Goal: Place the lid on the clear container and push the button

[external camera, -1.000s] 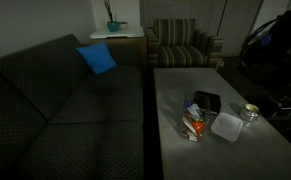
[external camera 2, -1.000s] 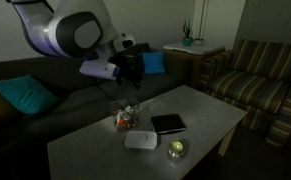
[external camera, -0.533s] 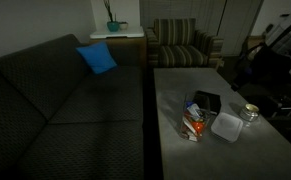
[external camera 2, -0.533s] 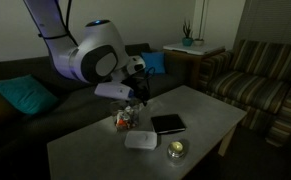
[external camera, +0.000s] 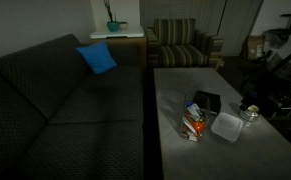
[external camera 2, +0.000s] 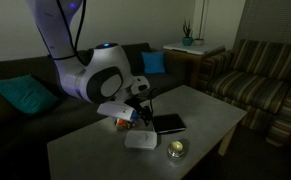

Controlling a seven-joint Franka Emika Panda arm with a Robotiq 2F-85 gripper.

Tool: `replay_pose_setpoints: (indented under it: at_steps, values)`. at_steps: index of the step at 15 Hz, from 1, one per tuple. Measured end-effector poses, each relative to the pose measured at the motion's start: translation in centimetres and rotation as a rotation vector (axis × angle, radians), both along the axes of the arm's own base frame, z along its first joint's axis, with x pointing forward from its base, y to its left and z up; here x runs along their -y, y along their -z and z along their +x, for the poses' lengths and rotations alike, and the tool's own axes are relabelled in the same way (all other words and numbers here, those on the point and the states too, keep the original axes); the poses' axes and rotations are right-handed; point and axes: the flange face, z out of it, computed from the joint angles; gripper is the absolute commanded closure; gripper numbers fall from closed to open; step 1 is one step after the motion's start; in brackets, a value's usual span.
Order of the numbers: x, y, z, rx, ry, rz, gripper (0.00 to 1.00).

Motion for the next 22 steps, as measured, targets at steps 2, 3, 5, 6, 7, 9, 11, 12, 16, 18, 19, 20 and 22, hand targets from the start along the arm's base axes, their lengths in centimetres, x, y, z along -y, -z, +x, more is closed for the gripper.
replay_pose_setpoints:
  at_steps: [2,3,5,6,7,9,11,12,16,18,19,20,22]
  values:
    - [-0.1,0.0,0.0,0.002,-0.001,0.0,0.0]
    - [-0.1,-0.1,0.1,0.003,-0.001,0.0,0.0]
    - [-0.1,-0.1,0.2,0.006,-0.002,0.001,0.0]
    - [-0.1,-0.1,0.2,0.006,-0.002,0.001,0.0]
    - [-0.1,-0.1,0.2,0.006,-0.002,0.001,0.0]
    - [-0.2,-0.2,0.3,0.017,-0.011,0.002,0.0]
    - [-0.8,-0.4,0.4,0.044,-0.047,0.008,0.0]
    - [-1.2,-0.4,0.3,0.055,-0.068,0.011,0.0]
    - [-2.5,0.4,0.2,0.07,-0.134,0.037,0.0]
    - [-2.8,1.2,0.2,0.072,-0.164,0.047,0.0]
    - [-2.9,1.7,0.2,0.073,-0.179,0.05,0.0]
    - [-2.9,2.1,0.1,0.076,-0.195,0.052,0.0]
    - [-3.0,3.3,0.0,0.078,-0.229,0.053,0.0]
